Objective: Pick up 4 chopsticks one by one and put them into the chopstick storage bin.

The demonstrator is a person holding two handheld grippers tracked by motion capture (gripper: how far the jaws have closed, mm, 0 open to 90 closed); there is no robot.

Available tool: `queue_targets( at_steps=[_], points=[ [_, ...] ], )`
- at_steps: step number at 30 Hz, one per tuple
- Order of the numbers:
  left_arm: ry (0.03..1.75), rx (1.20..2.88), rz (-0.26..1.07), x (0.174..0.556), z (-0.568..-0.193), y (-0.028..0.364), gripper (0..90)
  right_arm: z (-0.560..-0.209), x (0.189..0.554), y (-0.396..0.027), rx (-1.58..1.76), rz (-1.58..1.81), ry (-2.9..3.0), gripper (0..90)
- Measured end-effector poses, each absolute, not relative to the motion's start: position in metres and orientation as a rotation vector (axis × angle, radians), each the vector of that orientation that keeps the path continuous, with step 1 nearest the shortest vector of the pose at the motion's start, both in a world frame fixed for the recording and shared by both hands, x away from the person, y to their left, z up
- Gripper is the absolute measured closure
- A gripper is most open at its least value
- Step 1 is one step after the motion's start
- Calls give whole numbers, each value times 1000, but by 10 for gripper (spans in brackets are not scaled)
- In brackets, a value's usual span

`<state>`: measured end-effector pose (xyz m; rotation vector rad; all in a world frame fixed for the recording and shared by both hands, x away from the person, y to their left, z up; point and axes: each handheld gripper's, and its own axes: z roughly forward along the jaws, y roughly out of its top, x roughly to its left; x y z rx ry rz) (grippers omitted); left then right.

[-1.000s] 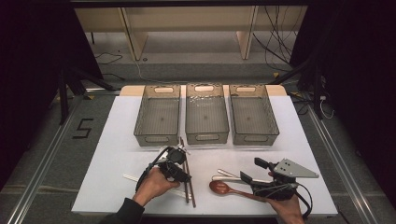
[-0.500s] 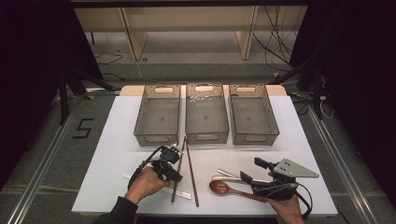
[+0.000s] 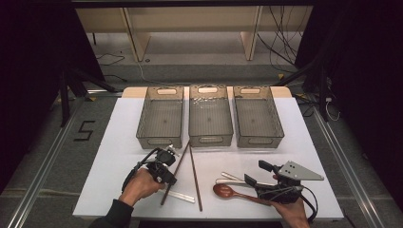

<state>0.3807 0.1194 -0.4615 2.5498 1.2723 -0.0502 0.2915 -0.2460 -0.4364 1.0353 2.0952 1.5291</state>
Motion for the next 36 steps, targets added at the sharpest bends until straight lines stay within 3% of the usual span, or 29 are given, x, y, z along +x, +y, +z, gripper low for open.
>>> queue_targets(
  at_steps=[36],
  points=[
    [1381,2504,50,383,-446,147,837,-437,293,-246,1040,1544,2091,262]
  ],
)
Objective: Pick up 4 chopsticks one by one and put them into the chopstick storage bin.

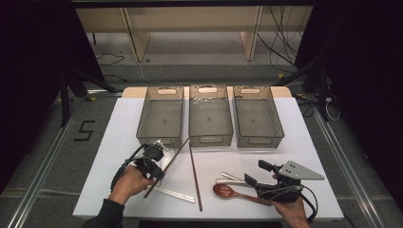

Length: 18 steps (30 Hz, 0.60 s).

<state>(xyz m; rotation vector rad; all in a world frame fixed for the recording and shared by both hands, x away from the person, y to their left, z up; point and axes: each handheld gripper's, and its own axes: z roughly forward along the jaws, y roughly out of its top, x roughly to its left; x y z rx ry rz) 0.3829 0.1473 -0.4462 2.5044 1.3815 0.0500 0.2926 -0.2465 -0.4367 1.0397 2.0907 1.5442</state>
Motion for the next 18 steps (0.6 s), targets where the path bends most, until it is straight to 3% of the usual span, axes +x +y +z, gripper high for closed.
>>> queue_targets(
  at_steps=[18],
  points=[
    [1355,2455,74,380,-431,156,842,-437,292,-246,1041,1546,2094,263]
  ],
)
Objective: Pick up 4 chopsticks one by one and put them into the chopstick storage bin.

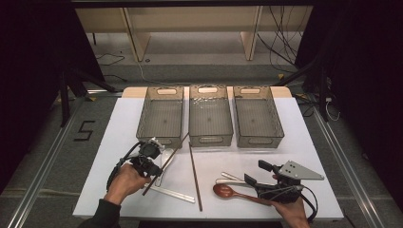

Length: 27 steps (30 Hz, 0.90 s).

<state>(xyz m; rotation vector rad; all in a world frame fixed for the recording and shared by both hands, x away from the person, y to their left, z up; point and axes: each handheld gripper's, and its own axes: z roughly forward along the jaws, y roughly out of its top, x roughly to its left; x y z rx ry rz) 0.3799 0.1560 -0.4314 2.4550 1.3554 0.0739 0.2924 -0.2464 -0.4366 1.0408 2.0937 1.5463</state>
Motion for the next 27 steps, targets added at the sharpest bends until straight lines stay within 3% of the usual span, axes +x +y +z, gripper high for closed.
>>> queue_targets(
  at_steps=[27],
  points=[
    [1294,2358,103,373,-407,158,842,-437,293,-247,1036,1549,2093,263]
  ],
)
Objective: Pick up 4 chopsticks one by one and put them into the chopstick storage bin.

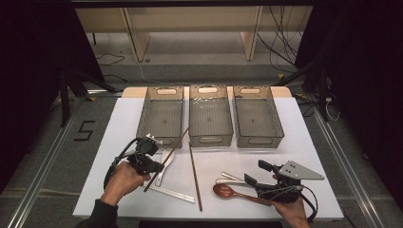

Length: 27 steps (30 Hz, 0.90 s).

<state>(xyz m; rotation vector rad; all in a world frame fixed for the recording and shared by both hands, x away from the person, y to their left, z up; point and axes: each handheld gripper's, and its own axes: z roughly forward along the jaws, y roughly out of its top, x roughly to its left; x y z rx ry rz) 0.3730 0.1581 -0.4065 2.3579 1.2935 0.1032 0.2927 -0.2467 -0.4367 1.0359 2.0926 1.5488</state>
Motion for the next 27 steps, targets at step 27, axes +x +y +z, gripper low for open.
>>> queue_targets(
  at_steps=[27],
  points=[
    [1263,2192,192,426,-374,169,842,-437,293,-247,1042,1554,2092,263]
  ],
)
